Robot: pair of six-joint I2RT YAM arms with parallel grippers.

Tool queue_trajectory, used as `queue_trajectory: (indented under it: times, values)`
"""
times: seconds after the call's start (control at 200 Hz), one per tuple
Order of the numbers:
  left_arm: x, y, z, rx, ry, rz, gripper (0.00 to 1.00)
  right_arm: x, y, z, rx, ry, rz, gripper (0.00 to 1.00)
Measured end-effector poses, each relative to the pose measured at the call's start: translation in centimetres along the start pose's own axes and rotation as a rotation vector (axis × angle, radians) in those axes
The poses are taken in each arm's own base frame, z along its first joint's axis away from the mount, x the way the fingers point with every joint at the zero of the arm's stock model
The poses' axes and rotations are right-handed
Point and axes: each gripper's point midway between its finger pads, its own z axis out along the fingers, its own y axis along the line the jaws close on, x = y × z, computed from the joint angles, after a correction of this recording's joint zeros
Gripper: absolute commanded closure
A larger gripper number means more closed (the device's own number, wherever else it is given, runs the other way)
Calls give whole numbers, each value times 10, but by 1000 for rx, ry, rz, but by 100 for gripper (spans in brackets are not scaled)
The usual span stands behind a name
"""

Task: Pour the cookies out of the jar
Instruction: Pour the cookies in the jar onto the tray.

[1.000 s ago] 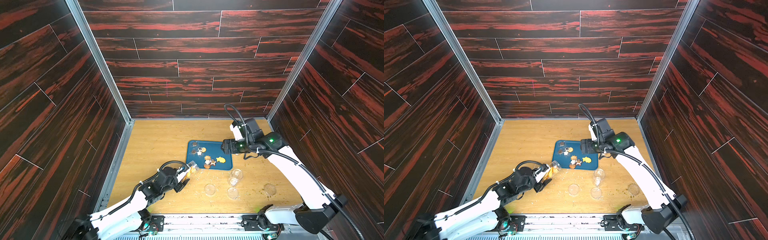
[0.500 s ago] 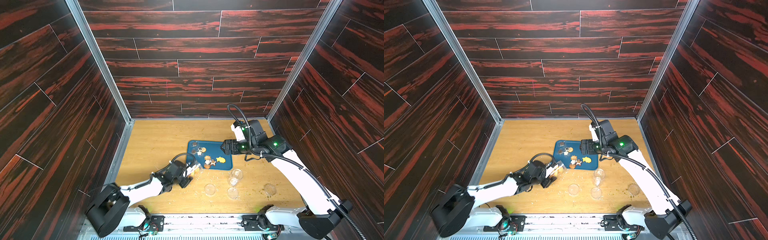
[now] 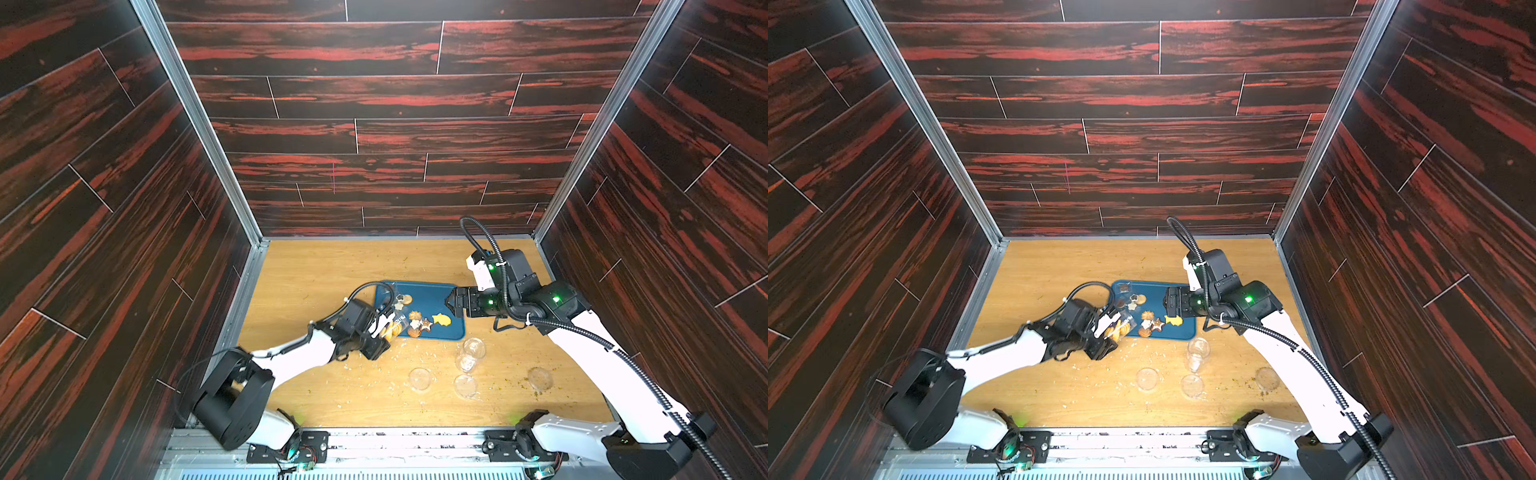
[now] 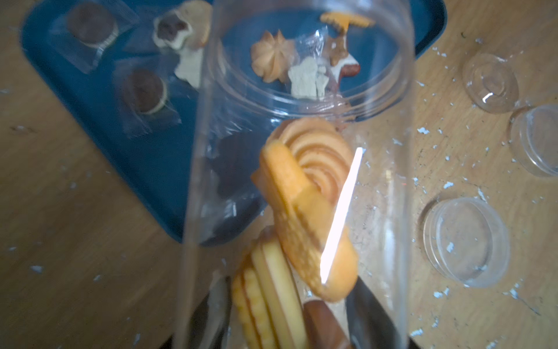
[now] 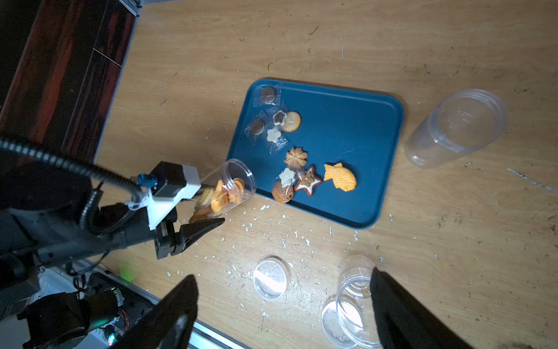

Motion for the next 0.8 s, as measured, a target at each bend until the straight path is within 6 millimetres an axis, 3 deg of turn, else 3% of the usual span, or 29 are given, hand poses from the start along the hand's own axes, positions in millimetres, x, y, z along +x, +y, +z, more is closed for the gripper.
queue_trajectory:
  times: [0.291, 0.526, 0.797]
  values:
    - [-3, -3, 5, 55, 129, -61, 58, 11, -5, 1, 0, 3, 13, 8]
    - [-19, -8, 0, 105, 226, -153, 56, 19, -8, 1, -7, -7, 29, 8]
    - [-8, -10, -6, 106, 368, -320, 56, 27, -6, 8, -35, 5, 48, 8]
